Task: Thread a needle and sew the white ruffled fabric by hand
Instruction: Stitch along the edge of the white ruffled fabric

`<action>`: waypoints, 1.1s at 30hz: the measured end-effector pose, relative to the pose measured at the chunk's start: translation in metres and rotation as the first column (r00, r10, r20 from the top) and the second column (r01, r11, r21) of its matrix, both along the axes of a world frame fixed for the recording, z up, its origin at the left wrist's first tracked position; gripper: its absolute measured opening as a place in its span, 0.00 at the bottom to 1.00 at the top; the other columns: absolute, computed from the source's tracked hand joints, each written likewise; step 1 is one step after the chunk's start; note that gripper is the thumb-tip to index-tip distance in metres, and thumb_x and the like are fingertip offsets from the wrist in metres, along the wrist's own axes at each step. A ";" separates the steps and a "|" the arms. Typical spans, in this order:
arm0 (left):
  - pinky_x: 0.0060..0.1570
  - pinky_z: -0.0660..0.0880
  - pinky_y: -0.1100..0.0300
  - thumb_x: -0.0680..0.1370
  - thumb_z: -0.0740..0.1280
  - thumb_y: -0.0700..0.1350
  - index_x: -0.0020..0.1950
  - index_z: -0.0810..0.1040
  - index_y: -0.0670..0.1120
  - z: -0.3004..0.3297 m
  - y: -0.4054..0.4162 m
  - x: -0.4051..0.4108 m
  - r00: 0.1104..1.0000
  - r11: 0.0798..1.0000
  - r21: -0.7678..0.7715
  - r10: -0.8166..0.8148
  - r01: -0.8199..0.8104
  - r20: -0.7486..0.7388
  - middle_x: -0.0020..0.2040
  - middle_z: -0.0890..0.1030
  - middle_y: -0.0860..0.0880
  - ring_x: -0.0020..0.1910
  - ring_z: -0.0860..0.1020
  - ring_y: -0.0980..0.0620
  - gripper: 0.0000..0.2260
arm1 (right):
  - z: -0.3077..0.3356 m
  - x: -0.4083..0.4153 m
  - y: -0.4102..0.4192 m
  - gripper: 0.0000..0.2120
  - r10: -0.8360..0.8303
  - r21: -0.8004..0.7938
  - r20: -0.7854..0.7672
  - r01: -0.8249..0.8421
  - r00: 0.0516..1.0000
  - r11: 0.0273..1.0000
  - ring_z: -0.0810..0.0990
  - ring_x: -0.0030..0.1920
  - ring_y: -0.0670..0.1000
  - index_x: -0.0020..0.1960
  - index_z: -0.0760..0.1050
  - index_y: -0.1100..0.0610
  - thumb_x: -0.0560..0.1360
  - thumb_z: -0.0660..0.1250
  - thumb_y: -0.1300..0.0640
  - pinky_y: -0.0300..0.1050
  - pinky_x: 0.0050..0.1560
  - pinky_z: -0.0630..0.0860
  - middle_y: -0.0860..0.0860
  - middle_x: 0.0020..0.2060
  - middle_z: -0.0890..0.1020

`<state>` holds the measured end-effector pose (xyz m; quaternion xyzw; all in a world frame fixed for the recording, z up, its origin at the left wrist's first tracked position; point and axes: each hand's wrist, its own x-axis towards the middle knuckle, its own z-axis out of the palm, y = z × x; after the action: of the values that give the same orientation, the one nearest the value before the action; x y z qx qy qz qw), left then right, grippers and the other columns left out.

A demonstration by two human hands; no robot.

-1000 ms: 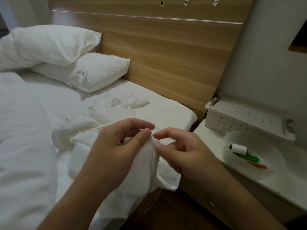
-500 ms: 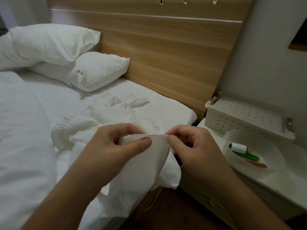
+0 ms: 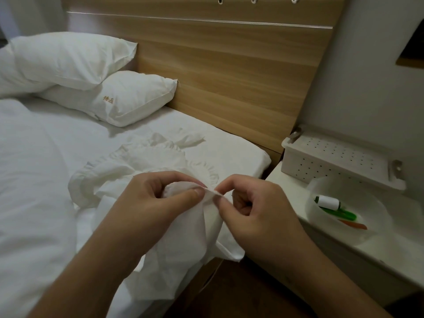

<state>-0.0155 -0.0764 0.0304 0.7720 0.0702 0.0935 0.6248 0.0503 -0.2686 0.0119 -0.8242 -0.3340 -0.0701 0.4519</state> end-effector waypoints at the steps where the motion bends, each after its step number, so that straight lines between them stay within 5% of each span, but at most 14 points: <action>1: 0.56 0.84 0.44 0.78 0.74 0.44 0.47 0.90 0.50 0.000 0.000 0.000 1.000 1.000 -0.007 -0.008 0.008 -0.001 0.47 0.89 0.48 0.51 0.87 0.48 0.05 | -0.002 0.002 0.000 0.03 -0.032 0.018 -0.005 0.033 0.999 0.999 0.71 0.28 0.49 0.47 0.82 0.48 0.79 0.71 0.53 0.44 0.29 0.69 0.50 0.26 0.74; 5: 0.50 0.80 0.49 0.76 0.78 0.48 0.48 0.89 0.46 -0.001 0.004 0.000 0.998 0.992 -0.111 -0.054 0.052 -0.017 0.46 0.87 0.46 0.49 0.86 0.47 0.06 | 0.004 0.006 -0.004 0.07 0.033 0.137 -0.231 -0.001 0.973 0.991 0.81 0.36 0.55 0.46 0.85 0.50 0.80 0.70 0.55 0.53 0.38 0.81 0.54 0.34 0.83; 10: 0.50 0.74 0.49 0.71 0.73 0.48 0.46 0.84 0.37 -0.003 0.004 0.003 0.998 0.963 -0.264 -0.057 0.050 -0.020 0.44 0.82 0.40 0.46 0.82 0.43 0.14 | 0.005 0.012 -0.004 0.10 0.050 0.181 -0.436 0.033 0.899 0.983 0.72 0.28 0.42 0.42 0.86 0.53 0.80 0.69 0.57 0.35 0.31 0.70 0.46 0.27 0.79; 16: 0.58 0.77 0.45 0.72 0.74 0.48 0.46 0.88 0.41 -0.006 0.003 0.004 0.999 0.979 -0.202 -0.032 0.025 -0.032 0.50 0.85 0.37 0.53 0.84 0.41 0.12 | 0.007 0.014 -0.006 0.12 0.034 0.202 -0.436 0.061 0.899 0.978 0.68 0.25 0.42 0.39 0.84 0.55 0.80 0.67 0.59 0.36 0.29 0.67 0.46 0.24 0.74; 21: 0.56 0.78 0.43 0.74 0.75 0.49 0.45 0.88 0.42 -0.005 0.001 0.003 1.000 0.982 -0.187 -0.024 0.021 -0.014 0.48 0.85 0.36 0.51 0.84 0.36 0.10 | 0.021 0.005 -0.010 0.05 0.176 0.192 -0.395 -0.106 0.902 0.976 0.66 0.30 0.55 0.49 0.85 0.48 0.76 0.73 0.49 0.46 0.32 0.66 0.64 0.31 0.70; 24: 0.56 0.79 0.42 0.80 0.73 0.45 0.44 0.89 0.43 -0.003 -0.002 0.001 0.999 0.989 -0.142 -0.034 0.032 -0.012 0.47 0.86 0.37 0.52 0.85 0.35 0.08 | 0.019 0.003 -0.008 0.04 0.173 0.133 -0.345 -0.134 0.922 0.982 0.66 0.29 0.54 0.48 0.85 0.50 0.76 0.75 0.50 0.50 0.32 0.66 0.59 0.28 0.70; 27: 0.56 0.79 0.43 0.80 0.71 0.45 0.44 0.89 0.45 -0.003 -0.003 0.001 1.000 0.994 -0.109 -0.009 0.007 -0.012 0.45 0.87 0.40 0.50 0.85 0.40 0.09 | 0.015 0.007 -0.009 0.02 0.104 0.128 -0.304 -0.067 0.947 0.989 0.67 0.29 0.51 0.45 0.86 0.50 0.77 0.75 0.54 0.48 0.32 0.68 0.52 0.26 0.71; 33: 0.56 0.79 0.43 0.79 0.74 0.47 0.43 0.89 0.47 -0.004 -0.002 0.002 1.000 0.997 -0.079 0.002 -0.003 -0.012 0.44 0.86 0.42 0.48 0.84 0.45 0.07 | 0.019 0.007 -0.012 0.04 0.042 0.196 -0.295 0.018 0.955 0.980 0.70 0.29 0.49 0.43 0.85 0.52 0.76 0.74 0.57 0.38 0.31 0.70 0.59 0.29 0.75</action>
<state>-0.0134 -0.0784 0.0264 0.7471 0.0786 0.0870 0.6543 0.0570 -0.2808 0.0313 -0.7747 -0.2587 0.0249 0.5764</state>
